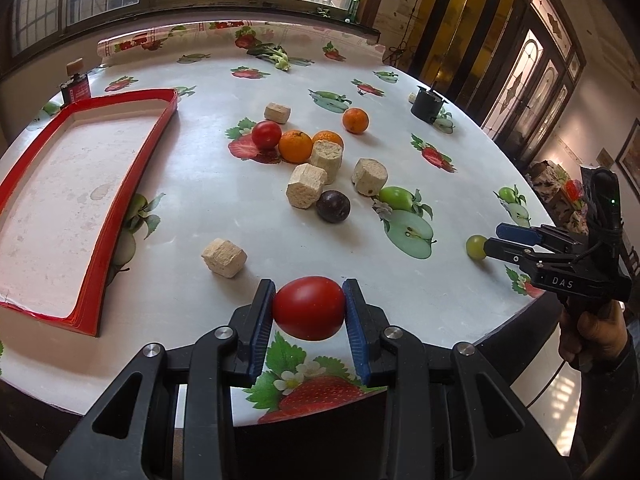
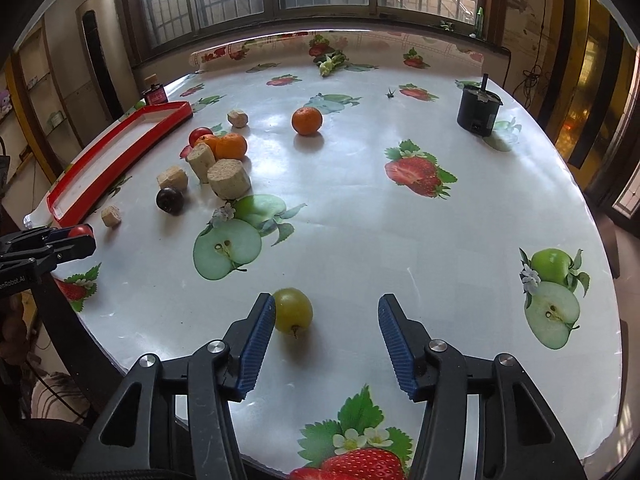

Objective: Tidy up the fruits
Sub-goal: 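Grasp the red tomato with the left tool while the right tool grasps the green grape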

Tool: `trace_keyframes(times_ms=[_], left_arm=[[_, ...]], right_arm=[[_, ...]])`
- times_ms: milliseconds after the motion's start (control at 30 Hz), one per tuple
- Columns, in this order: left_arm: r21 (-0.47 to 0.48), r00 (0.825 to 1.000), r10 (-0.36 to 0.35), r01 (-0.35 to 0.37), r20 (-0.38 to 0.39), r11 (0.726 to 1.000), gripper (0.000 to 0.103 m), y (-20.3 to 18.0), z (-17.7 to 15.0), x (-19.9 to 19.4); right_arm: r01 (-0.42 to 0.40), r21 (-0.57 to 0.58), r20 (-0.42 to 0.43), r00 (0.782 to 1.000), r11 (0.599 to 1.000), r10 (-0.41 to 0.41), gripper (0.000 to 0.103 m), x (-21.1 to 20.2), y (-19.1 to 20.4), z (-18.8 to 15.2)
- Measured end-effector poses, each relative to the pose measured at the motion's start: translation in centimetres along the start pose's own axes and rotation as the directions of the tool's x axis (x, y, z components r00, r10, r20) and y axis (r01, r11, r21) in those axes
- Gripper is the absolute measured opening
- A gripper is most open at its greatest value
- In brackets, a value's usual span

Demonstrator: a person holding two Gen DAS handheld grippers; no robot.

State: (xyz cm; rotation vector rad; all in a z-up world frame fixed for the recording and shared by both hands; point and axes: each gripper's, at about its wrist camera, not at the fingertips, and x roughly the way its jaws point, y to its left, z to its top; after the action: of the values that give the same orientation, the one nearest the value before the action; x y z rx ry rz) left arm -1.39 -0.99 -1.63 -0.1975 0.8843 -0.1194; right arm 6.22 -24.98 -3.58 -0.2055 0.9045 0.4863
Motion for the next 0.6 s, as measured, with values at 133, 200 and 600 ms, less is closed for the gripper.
trace_keyframes(times_ms=[133,200,600], left_arm=[[0.006,1.000,0.001,-0.001,-0.006,1.000,0.032,-0.1,0.0,0.1],[0.009,1.000,0.002,-0.002,-0.006,1.000,0.032,-0.2,0.1,0.1],[-0.012,0.999,0.039,-0.039,0.037,0.999,0.032,1.4,1.1,-1.7]], right_arm=[[-0.070,-0.004,0.001,0.998,0.998,0.070,0.050,0.1,0.5,-0.2],[-0.088,-0.021,-0.010,0.996,0.996,0.088,0.039,0.7,1.6,0.0],[-0.132,-0.045,0.001,0.991,0.990,0.132,0.026,0.7,3.7,2.6]])
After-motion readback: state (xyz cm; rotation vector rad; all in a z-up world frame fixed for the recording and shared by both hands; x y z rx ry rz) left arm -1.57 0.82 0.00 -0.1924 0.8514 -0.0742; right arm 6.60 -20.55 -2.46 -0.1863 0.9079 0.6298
